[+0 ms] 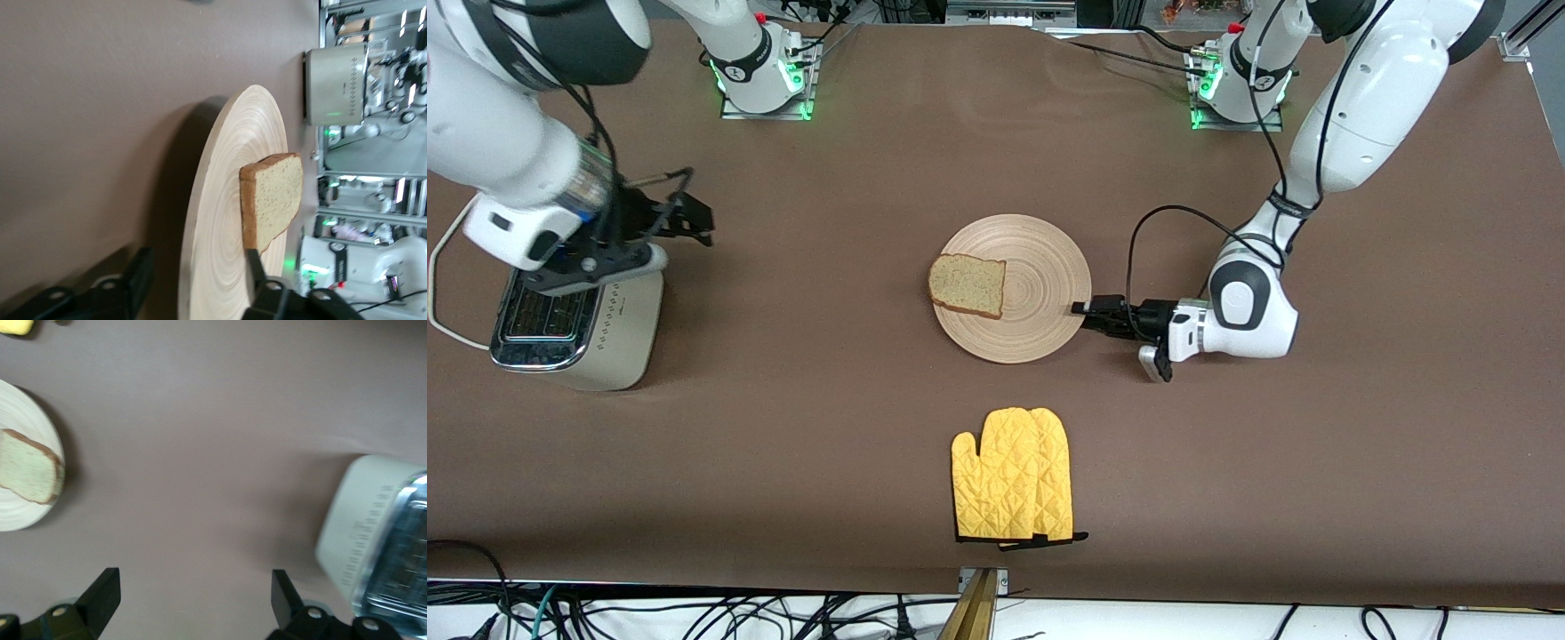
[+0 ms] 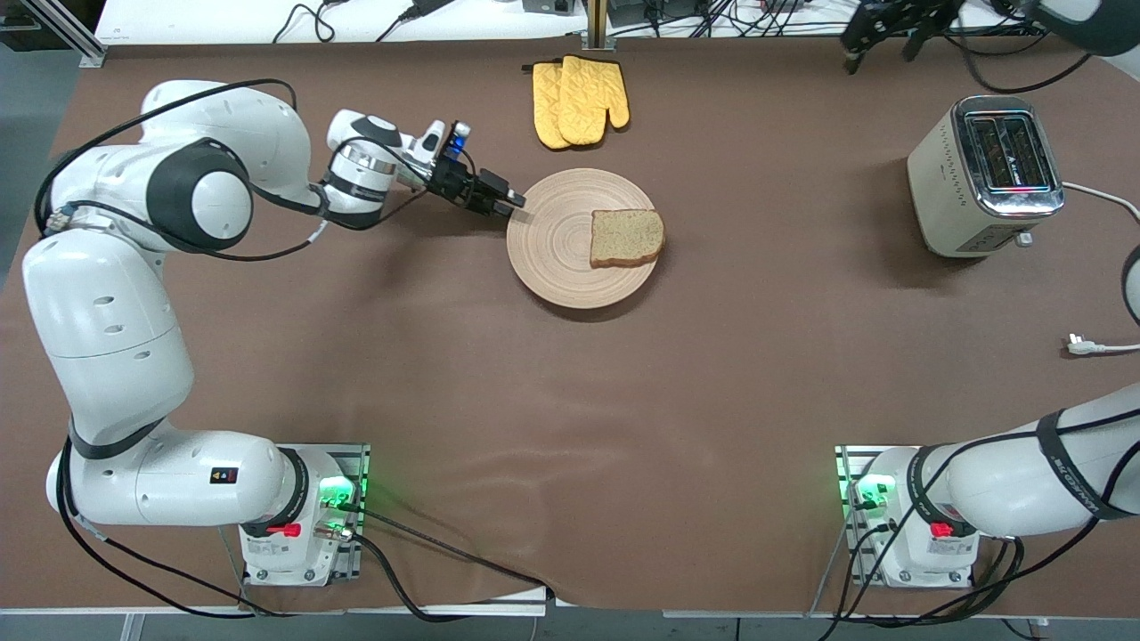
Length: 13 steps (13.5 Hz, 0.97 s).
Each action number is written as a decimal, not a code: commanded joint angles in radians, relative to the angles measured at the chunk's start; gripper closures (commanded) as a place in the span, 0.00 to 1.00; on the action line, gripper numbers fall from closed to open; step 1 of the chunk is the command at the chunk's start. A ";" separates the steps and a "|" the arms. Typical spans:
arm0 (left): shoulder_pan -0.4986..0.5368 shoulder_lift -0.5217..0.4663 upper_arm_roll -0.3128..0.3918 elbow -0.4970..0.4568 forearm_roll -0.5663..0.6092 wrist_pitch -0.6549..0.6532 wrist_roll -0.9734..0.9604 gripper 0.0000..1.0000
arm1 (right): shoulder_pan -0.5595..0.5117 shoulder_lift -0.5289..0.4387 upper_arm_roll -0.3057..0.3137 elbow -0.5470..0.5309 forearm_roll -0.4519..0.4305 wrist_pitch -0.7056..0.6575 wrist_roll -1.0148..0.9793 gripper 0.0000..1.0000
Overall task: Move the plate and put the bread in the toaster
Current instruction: 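Release the plate with the left gripper while the right gripper reaches the bread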
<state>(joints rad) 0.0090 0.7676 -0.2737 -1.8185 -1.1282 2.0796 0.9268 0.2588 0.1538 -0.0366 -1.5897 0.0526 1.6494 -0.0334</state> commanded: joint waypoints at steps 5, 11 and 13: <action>0.147 -0.209 0.001 0.070 0.526 -0.192 -0.261 0.00 | 0.114 0.145 -0.002 -0.041 0.216 0.208 0.200 0.00; 0.174 -0.410 0.001 0.245 0.891 -0.482 -0.509 0.00 | 0.131 0.199 0.096 -0.274 0.436 0.611 0.202 0.00; 0.172 -0.461 -0.013 0.293 0.982 -0.550 -0.569 0.00 | 0.131 0.230 0.142 -0.320 0.476 0.714 0.201 0.00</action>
<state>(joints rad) 0.1862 0.3537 -0.2778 -1.5577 -0.2199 1.5922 0.4131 0.3938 0.3768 0.0684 -1.8616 0.4927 2.2842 0.1597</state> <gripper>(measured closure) 0.000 0.000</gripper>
